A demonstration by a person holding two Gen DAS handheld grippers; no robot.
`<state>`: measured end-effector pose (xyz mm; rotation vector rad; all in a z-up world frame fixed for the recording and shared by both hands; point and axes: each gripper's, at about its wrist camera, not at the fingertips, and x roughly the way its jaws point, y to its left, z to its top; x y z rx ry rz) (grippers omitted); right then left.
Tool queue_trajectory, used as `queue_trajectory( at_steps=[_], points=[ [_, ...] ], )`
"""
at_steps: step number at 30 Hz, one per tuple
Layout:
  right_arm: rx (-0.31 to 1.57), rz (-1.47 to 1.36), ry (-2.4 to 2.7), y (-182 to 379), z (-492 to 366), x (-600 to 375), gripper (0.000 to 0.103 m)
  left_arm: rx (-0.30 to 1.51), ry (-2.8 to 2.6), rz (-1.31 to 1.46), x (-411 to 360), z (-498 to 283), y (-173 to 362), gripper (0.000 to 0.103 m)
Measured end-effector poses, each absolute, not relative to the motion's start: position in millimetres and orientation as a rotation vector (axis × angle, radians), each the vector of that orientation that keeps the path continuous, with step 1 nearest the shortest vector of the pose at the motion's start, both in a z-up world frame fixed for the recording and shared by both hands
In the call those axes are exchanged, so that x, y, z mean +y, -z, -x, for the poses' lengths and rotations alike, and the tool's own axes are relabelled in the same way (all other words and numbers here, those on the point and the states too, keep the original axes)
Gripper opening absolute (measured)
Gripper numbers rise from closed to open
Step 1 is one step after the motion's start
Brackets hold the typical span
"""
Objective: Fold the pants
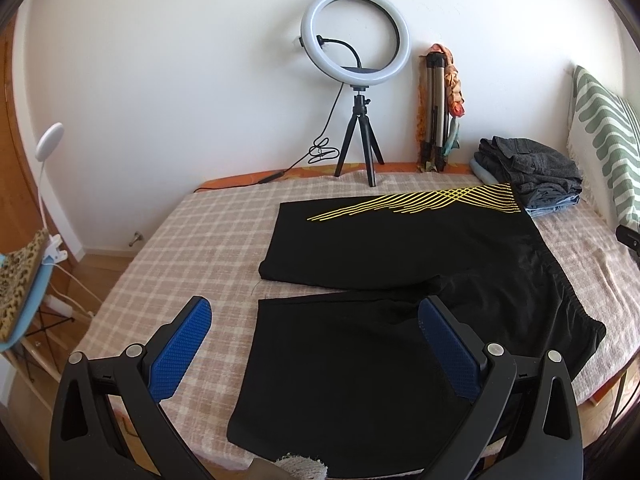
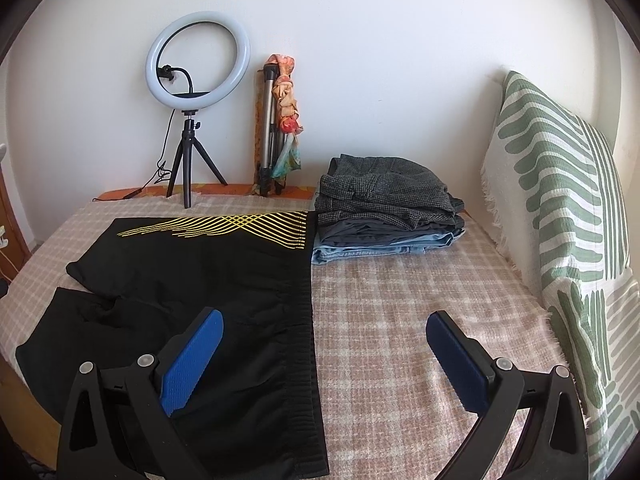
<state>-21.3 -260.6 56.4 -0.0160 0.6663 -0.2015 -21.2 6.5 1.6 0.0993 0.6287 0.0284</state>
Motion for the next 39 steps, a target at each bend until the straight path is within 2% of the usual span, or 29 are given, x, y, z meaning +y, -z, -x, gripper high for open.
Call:
queue_trajectory(
  at_steps=[12,16,19,22,25,28,30,32,39],
  points=[
    [0.635,0.017,0.197,-67,37,-259,0.103,0.646,0.014,-0.132,5,29,3,0.101],
    [0.634,0.036,0.180,-67,41,-256,0.103,0.640,0.041,-0.160,6,30,6,0.090],
    [0.639,0.052,0.146,-65,43,-254,0.103,0.632,0.069,-0.178,11,32,7,0.087],
    [0.626,0.062,0.046,-62,47,-253,0.103,0.637,0.085,-0.229,16,33,8,0.066],
    [0.615,0.068,-0.052,-58,52,-252,0.103,0.661,0.101,-0.244,28,34,10,0.064],
    [0.646,0.137,-0.118,-49,51,-244,0.102,0.708,0.131,-0.250,39,33,16,0.047],
    [0.684,0.205,-0.176,-40,50,-235,0.100,0.740,0.160,-0.266,43,35,22,0.045],
    [0.722,0.270,-0.239,-30,50,-226,0.096,0.769,0.182,-0.292,46,37,29,0.034],
    [0.830,0.561,-0.429,15,65,-191,0.077,0.851,0.218,-0.321,57,44,48,0.033]
  ],
)
